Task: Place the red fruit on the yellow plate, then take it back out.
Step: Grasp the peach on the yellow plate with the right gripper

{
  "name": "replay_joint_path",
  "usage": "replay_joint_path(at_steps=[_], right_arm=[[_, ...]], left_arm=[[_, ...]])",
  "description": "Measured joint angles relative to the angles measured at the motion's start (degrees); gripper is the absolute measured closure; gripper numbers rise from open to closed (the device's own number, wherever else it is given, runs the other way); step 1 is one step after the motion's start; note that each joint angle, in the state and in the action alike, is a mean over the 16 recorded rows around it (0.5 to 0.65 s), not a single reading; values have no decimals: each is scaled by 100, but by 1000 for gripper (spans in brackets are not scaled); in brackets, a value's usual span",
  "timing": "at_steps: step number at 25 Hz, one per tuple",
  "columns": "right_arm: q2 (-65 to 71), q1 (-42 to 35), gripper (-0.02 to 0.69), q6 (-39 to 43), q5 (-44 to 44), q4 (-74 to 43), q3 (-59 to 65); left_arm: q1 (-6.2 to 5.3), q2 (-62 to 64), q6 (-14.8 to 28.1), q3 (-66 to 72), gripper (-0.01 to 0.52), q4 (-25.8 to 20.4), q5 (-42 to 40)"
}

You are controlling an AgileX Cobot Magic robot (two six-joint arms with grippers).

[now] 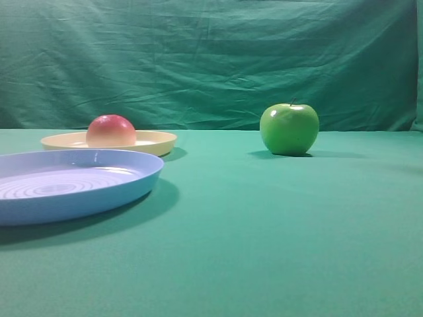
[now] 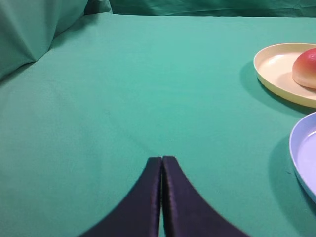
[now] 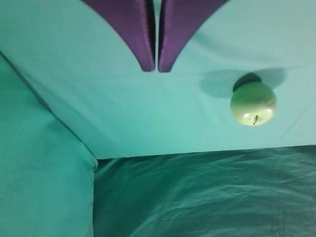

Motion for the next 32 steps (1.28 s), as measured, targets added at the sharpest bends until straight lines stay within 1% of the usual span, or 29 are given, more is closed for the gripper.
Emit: replay_joint_path(at_steps=[5, 10, 24, 32], right_arm=[[-227, -80, 665, 1, -139, 0, 491], [-268, -101, 665, -41, -144, 0, 725], [-268, -102, 665, -460, 97, 11, 763], [-268, -101, 665, -554, 114, 125, 759]], left_arm=[[0, 0, 0, 0, 514, 0, 0], [0, 0, 0, 0, 514, 0, 0], [0, 0, 10, 0, 514, 0, 0], [0, 0, 11, 0, 514, 0, 0]])
